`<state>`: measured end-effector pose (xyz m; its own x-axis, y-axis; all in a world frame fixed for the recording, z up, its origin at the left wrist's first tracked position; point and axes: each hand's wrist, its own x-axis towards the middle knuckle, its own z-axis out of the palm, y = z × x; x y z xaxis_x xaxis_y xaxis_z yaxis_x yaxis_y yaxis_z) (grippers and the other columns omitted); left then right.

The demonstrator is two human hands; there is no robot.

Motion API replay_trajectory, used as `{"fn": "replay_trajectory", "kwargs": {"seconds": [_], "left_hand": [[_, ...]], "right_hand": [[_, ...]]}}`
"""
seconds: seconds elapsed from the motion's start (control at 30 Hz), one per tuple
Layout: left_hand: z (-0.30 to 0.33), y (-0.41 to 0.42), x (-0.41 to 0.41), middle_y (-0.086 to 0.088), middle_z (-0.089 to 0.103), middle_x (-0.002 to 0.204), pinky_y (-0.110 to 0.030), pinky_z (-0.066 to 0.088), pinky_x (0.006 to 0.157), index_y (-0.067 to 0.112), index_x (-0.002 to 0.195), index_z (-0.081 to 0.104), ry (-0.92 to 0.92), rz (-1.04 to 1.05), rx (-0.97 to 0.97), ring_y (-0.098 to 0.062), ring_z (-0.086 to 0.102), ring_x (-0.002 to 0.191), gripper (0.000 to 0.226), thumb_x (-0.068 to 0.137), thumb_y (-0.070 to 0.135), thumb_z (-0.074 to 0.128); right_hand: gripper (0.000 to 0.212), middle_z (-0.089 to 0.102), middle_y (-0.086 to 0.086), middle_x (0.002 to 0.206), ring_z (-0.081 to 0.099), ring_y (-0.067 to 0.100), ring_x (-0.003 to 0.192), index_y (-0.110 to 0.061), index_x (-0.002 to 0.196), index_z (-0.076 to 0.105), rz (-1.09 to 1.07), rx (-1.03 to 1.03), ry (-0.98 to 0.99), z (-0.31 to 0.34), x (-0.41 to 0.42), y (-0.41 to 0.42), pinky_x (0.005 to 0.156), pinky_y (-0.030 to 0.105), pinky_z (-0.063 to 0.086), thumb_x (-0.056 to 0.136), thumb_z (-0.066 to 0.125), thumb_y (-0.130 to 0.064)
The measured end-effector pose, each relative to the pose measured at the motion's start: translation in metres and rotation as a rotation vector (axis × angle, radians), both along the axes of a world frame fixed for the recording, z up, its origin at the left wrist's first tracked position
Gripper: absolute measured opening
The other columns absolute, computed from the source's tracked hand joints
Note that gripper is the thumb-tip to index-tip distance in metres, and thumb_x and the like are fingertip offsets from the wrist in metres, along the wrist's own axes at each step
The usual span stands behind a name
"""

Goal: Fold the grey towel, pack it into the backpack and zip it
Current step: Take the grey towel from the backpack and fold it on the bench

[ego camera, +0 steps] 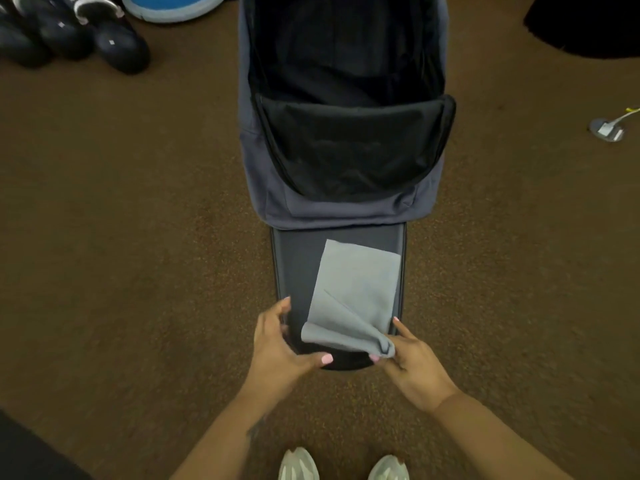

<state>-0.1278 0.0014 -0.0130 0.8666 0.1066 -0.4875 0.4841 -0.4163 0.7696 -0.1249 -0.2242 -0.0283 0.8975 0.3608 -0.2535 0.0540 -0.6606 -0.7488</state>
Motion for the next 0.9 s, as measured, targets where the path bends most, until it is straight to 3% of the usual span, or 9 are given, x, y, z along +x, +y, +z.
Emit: {"fn": "replay_trajectory", "kwargs": {"seconds": [0.1, 0.17, 0.27, 0.33, 0.4, 0.47, 0.57, 0.73, 0.9], "left_hand": [[-0.005, 0.002, 0.021, 0.012, 0.038, 0.124, -0.035, 0.034, 0.105, 0.03, 0.137, 0.037, -0.056, -0.301, 0.184, -0.011, 0.032, 0.119, 0.101, 0.051, 0.035, 0.089], [-0.009, 0.001, 0.031, 0.011, 0.042, 0.122, -0.038, 0.036, 0.103, 0.027, 0.133, 0.044, -0.069, -0.413, 0.222, -0.013, 0.035, 0.116, 0.093, 0.052, 0.043, 0.087], [-0.011, 0.0, 0.042, 0.008, 0.05, 0.115, -0.038, 0.041, 0.096, 0.022, 0.116, 0.056, -0.058, -0.47, 0.196, -0.013, 0.043, 0.108, 0.08, 0.047, 0.056, 0.08], [-0.012, -0.001, 0.044, 0.007, 0.06, 0.105, -0.04, 0.049, 0.09, 0.024, 0.099, 0.061, -0.051, -0.423, 0.091, -0.012, 0.055, 0.1, 0.06, 0.05, 0.054, 0.078], [-0.013, -0.003, 0.043, 0.009, 0.069, 0.102, -0.04, 0.053, 0.09, 0.031, 0.095, 0.063, -0.033, -0.31, -0.087, -0.008, 0.065, 0.098, 0.04, 0.06, 0.036, 0.083], [-0.014, -0.005, 0.045, 0.008, 0.071, 0.106, -0.037, 0.053, 0.091, 0.033, 0.101, 0.063, -0.04, -0.234, -0.169, -0.008, 0.066, 0.101, 0.04, 0.064, 0.035, 0.079], [-0.019, -0.007, 0.051, 0.003, 0.071, 0.109, -0.036, 0.054, 0.09, 0.028, 0.102, 0.06, 0.015, -0.195, -0.235, -0.012, 0.066, 0.103, 0.04, 0.067, 0.04, 0.077], [-0.019, -0.012, 0.055, 0.001, 0.069, 0.106, -0.034, 0.054, 0.084, 0.017, 0.103, 0.057, 0.01, -0.286, 0.027, -0.013, 0.065, 0.098, 0.023, 0.09, 0.036, 0.057], [-0.018, -0.019, 0.06, -0.002, 0.057, 0.073, -0.035, 0.043, 0.062, 0.014, 0.085, 0.042, -0.05, -0.26, 0.225, -0.019, 0.057, 0.069, 0.027, 0.096, 0.039, 0.042]], "right_hand": [[0.044, 0.063, -0.009, 0.12, 0.045, 0.012, 0.129, -0.018, 0.115, 0.067, -0.034, 0.033, 0.077, 0.004, 0.0, 0.0, 0.119, 0.024, 0.01, 0.086, 0.045, -0.044], [0.043, 0.056, -0.017, 0.116, 0.043, 0.004, 0.125, -0.019, 0.114, 0.066, -0.024, 0.039, 0.094, 0.006, 0.0, 0.001, 0.118, 0.021, 0.009, 0.088, 0.044, -0.044], [0.027, 0.05, -0.018, 0.112, 0.028, -0.003, 0.115, -0.016, 0.116, 0.064, 0.017, -0.007, 0.1, 0.012, 0.003, -0.001, 0.108, 0.011, 0.004, 0.096, 0.051, -0.026], [0.028, 0.048, -0.017, 0.112, 0.025, -0.003, 0.113, -0.016, 0.12, 0.061, 0.012, -0.031, 0.097, 0.015, 0.005, 0.002, 0.106, 0.012, 0.01, 0.096, 0.05, -0.024], [0.039, 0.054, -0.011, 0.11, 0.038, 0.008, 0.115, -0.019, 0.121, 0.062, -0.138, -0.001, 0.133, 0.017, 0.007, 0.005, 0.101, 0.021, 0.028, 0.091, 0.047, -0.039], [0.041, 0.063, -0.002, 0.108, 0.052, 0.022, 0.111, -0.023, 0.12, 0.062, -0.331, 0.055, 0.146, 0.014, 0.014, 0.007, 0.092, 0.034, 0.043, 0.09, 0.046, -0.047], [0.035, 0.065, -0.001, 0.116, 0.057, 0.021, 0.109, -0.023, 0.127, 0.057, -0.486, 0.109, 0.174, 0.01, 0.03, 0.012, 0.095, 0.042, 0.047, 0.095, 0.049, -0.035], [0.028, 0.065, 0.002, 0.101, 0.06, 0.022, 0.095, -0.016, 0.112, 0.059, -0.596, 0.065, 0.19, 0.008, 0.055, 0.018, 0.08, 0.035, 0.047, 0.095, 0.05, -0.036], [0.033, 0.053, 0.001, 0.072, 0.054, 0.025, 0.077, -0.013, 0.077, 0.046, -0.64, 0.003, 0.197, 0.011, 0.074, 0.027, 0.067, 0.036, 0.04, 0.095, 0.045, -0.04]]}}
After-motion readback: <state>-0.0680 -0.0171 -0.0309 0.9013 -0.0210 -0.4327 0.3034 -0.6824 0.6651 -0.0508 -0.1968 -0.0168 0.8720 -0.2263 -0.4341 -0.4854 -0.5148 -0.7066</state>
